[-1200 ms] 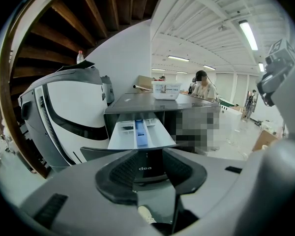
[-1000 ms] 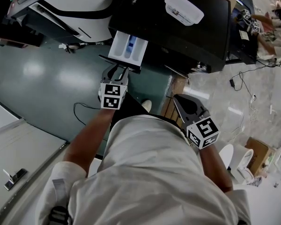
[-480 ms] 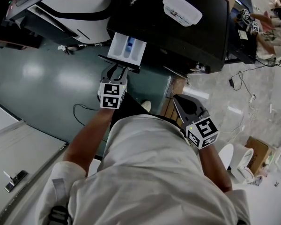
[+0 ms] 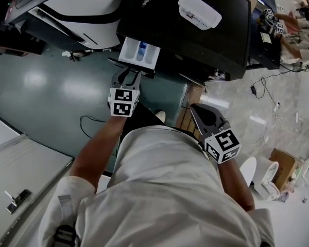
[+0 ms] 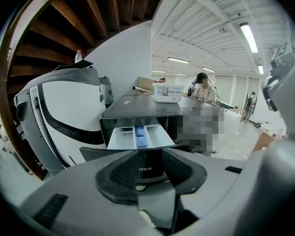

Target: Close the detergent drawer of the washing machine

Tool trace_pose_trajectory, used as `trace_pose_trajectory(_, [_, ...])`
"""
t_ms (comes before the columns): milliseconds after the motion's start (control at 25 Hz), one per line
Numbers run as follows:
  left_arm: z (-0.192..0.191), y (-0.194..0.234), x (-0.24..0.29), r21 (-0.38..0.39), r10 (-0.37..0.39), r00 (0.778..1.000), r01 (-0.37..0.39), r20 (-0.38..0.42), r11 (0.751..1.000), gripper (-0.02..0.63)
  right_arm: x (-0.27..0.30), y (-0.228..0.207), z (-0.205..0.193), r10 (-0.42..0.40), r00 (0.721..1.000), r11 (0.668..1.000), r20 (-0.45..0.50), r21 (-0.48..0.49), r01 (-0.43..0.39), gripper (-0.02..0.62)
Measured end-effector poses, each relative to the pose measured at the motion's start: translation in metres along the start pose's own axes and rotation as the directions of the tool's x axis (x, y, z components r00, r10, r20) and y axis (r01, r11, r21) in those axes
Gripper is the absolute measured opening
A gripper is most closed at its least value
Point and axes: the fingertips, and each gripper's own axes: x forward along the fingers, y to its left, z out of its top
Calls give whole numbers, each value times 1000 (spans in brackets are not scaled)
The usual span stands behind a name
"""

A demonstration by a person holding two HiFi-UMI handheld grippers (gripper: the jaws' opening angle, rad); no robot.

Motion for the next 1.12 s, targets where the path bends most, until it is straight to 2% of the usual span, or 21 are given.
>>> trace_pose_trajectory(1120, [24, 9, 32, 17, -25, 999, 24, 22, 1000, 136, 3, -19, 7, -58, 998, 998, -1, 28, 58, 6])
